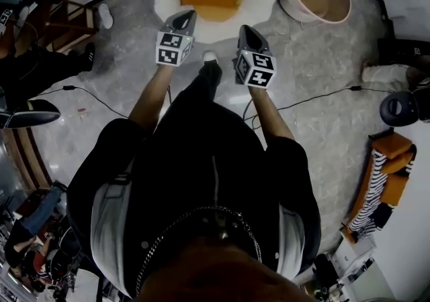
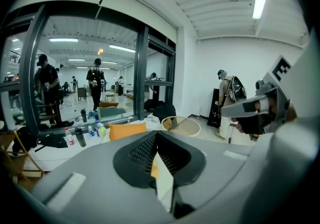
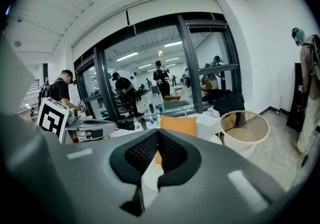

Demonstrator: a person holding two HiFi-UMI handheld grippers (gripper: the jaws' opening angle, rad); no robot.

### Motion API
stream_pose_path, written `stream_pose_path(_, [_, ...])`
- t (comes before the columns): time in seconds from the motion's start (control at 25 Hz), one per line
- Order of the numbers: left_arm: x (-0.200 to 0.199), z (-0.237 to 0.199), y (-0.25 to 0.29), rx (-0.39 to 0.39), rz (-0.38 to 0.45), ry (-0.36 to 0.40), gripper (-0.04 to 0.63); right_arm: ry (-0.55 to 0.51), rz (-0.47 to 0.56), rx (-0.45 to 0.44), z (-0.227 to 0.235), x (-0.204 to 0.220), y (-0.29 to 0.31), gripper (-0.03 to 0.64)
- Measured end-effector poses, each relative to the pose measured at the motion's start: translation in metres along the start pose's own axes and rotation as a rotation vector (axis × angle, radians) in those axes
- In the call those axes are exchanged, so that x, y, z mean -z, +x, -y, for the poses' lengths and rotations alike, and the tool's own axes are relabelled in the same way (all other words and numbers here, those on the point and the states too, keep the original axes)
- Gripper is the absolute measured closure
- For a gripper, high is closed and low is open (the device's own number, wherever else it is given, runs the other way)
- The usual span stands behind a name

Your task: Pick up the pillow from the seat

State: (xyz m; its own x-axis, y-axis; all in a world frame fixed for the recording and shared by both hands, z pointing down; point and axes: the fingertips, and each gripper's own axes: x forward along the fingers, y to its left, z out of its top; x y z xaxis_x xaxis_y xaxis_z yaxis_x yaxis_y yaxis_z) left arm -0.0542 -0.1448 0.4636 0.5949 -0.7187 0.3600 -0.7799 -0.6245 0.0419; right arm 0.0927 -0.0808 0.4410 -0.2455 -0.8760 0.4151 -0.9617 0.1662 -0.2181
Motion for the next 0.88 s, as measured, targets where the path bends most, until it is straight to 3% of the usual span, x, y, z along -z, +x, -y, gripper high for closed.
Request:
stream_pose_path(0.4, [-0.01,-0.055,0.078,-0.061,-0.035,-0.058,0.586,-0.046,-0.039,-0.079,0.023,-0.057,0.1,0.614])
stream_pose_path(0.88, [-0.012,-0.1,0.141,-0.114,-0.092,-0.1,0.581,-0.065,-0.102,-0.122,0.062,-0.083,0.186,0.614])
